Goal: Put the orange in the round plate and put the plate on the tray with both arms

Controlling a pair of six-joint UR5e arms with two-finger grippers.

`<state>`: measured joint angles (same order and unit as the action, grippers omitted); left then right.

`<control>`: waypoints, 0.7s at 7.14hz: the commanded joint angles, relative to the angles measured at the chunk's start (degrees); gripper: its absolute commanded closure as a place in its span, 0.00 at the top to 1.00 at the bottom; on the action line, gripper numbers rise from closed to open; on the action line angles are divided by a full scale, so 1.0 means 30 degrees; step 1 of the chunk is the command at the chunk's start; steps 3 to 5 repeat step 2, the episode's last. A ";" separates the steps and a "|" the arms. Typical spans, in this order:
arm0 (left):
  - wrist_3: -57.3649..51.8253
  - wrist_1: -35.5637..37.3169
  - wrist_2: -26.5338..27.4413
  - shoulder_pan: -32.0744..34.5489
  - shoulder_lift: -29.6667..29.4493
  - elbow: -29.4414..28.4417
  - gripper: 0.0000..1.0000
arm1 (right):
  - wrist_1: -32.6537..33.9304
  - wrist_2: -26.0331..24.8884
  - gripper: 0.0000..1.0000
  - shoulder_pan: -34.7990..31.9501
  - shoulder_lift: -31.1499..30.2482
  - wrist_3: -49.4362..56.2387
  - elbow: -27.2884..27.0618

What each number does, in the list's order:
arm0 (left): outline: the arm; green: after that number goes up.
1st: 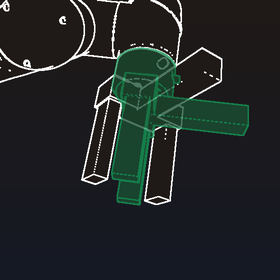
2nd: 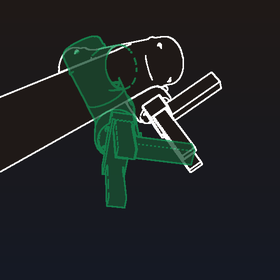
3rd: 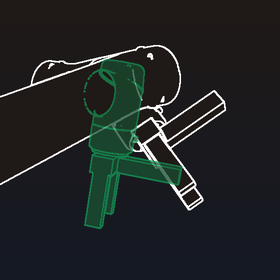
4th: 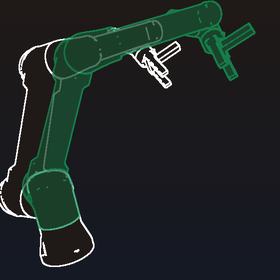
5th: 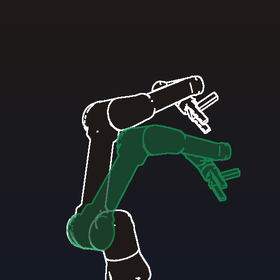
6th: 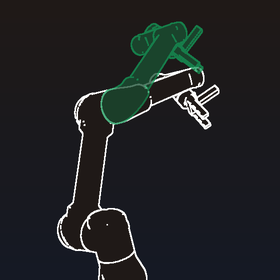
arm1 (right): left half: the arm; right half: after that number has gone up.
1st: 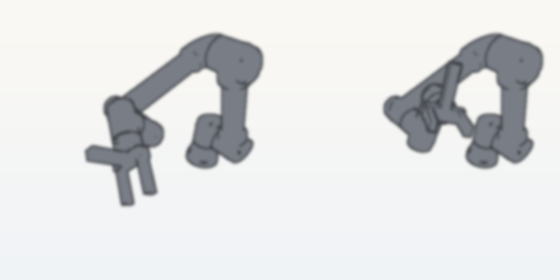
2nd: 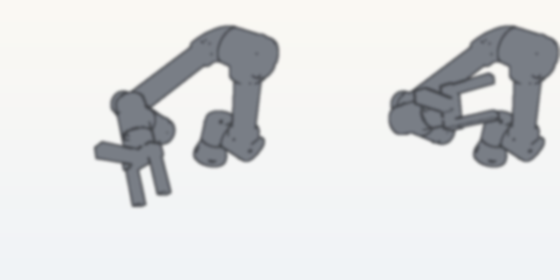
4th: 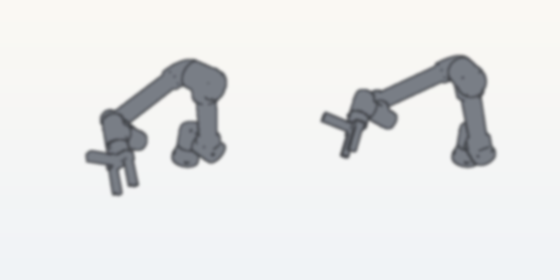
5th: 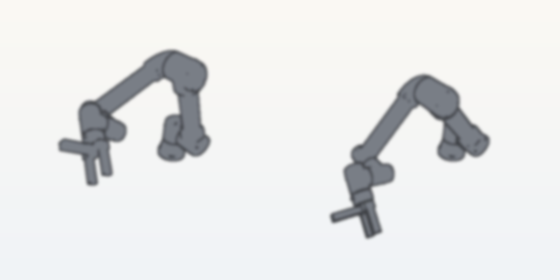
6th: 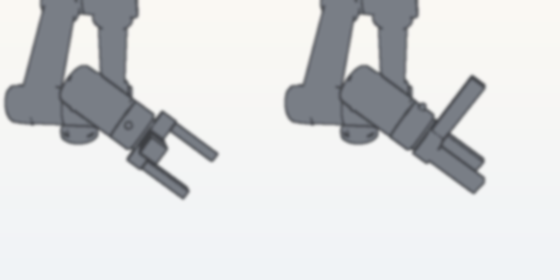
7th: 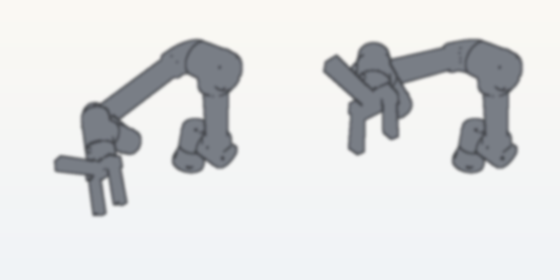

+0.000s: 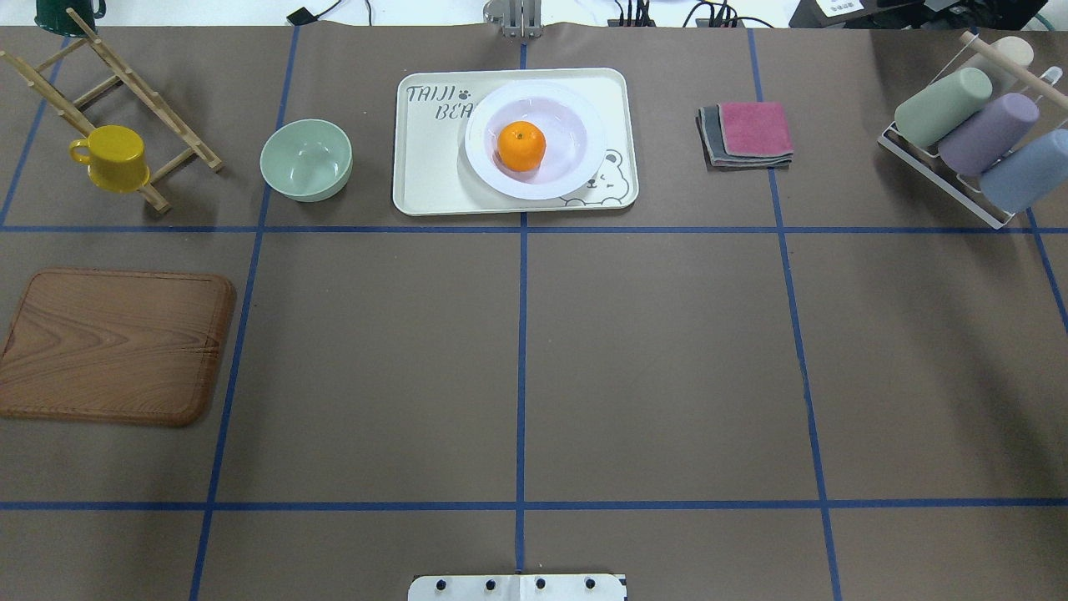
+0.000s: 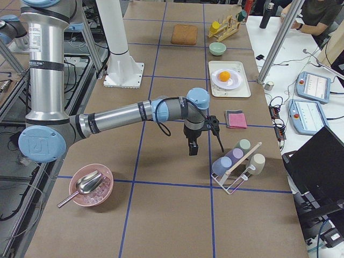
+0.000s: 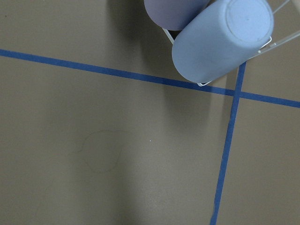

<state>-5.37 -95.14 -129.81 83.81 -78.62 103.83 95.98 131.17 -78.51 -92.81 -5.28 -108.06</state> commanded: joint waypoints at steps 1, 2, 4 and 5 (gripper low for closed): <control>0.0004 -0.0016 0.0000 0.0011 0.0017 -0.0010 0.98 | 0.0000 0.0046 1.00 -0.0021 -0.0031 0.0031 0.0014; 0.0004 -0.0016 0.0000 0.0011 0.0017 -0.0010 0.98 | 0.0000 0.0046 1.00 -0.0021 -0.0031 0.0002 0.0014; 0.0004 -0.0016 0.0000 0.0011 0.0017 -0.0010 0.98 | 0.0000 0.0046 1.00 -0.0021 -0.0031 0.0002 0.0014; 0.0004 -0.0016 0.0000 0.0011 0.0017 -0.0010 0.98 | 0.0000 0.0046 1.00 -0.0021 -0.0031 0.0002 0.0014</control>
